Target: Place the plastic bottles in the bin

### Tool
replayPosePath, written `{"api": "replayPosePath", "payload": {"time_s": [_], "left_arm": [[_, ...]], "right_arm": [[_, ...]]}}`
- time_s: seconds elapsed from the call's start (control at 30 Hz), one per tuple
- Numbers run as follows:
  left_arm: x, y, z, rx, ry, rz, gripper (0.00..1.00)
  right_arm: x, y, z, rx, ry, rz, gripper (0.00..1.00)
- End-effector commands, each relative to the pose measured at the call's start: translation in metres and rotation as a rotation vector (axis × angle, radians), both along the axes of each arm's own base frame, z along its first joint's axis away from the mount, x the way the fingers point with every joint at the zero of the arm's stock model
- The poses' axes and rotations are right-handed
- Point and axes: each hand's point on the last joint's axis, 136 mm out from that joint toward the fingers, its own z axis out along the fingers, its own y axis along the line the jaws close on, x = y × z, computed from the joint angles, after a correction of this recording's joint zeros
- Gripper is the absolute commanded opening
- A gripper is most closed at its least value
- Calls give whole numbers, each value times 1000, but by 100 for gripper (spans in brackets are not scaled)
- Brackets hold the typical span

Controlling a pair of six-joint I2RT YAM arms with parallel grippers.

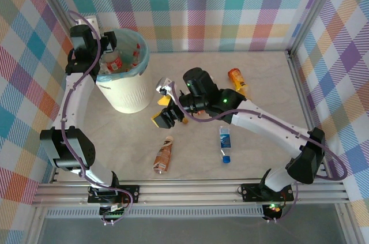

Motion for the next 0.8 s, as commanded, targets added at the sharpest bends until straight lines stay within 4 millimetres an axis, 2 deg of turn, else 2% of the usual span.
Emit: {"api": "replayPosePath", "payload": {"time_s": [0.0,0.27,0.43,0.57,0.7,0.77], "left_arm": [[-4,-6,-85,-22,246,-45,58],[-4,-17,-121,-38,328,-103,58],[-7,-16,-135,45,357,-83,57],[-7,-18,-126,73,348,-88,57],[-7,-25,-100,55,323,-111,58],[-7,-28,-83,31,314,-117,61]], "right_arm": [[-5,2,1,1,-10,29,80],[-5,2,-3,-10,-6,31,79],[-5,1,-5,-16,-7,31,79],[-6,2,-5,-16,-6,34,79],[-6,3,-4,-14,-4,38,79],[-6,4,-4,-14,-3,40,79]]}}
